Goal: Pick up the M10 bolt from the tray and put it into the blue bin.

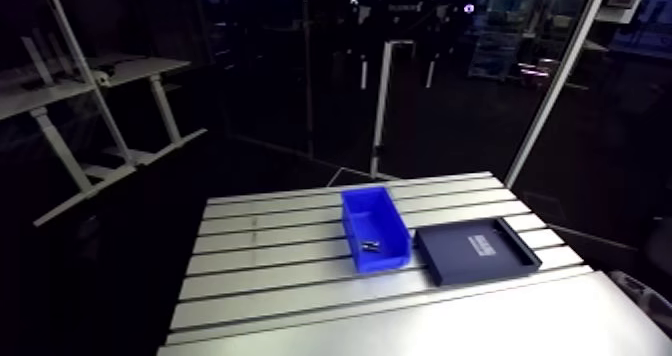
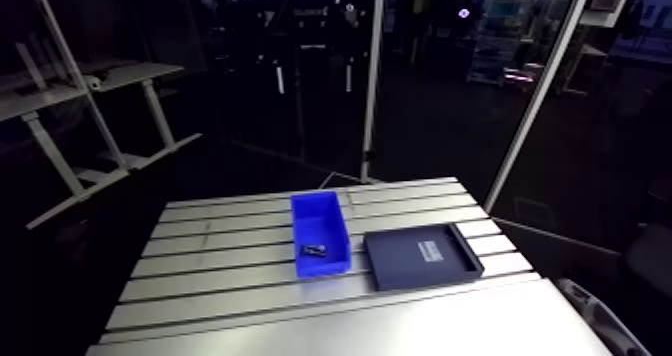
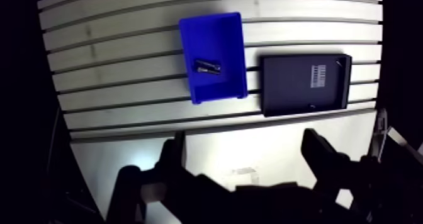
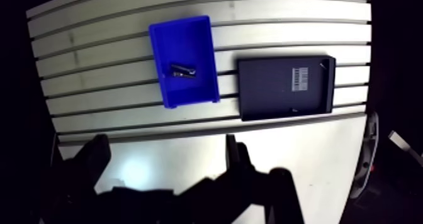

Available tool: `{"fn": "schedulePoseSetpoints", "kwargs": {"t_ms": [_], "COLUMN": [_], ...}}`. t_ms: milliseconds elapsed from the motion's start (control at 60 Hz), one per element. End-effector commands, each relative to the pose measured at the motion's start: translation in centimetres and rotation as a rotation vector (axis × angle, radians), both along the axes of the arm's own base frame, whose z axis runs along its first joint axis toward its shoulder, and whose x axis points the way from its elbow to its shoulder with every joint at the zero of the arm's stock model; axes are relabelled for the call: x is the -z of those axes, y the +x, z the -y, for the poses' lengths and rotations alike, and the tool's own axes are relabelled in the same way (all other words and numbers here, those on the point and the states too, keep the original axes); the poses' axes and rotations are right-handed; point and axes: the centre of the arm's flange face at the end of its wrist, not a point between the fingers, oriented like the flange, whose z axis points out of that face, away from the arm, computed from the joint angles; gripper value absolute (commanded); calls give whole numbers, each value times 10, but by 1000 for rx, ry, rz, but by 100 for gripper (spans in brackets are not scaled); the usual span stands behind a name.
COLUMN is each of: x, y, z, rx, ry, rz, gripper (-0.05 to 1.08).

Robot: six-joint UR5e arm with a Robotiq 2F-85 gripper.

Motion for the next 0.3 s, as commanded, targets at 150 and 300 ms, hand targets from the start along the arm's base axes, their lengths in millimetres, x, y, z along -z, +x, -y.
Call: {"fn": "schedulePoseSetpoints", "kwargs": {"t_ms": [150,300], "x": [4,4], "y": [0,1], "z": [2,2], "rx": [-2,-3], "ry": [-3,-5], "rz": [8,8], "gripper": [0,0]}}
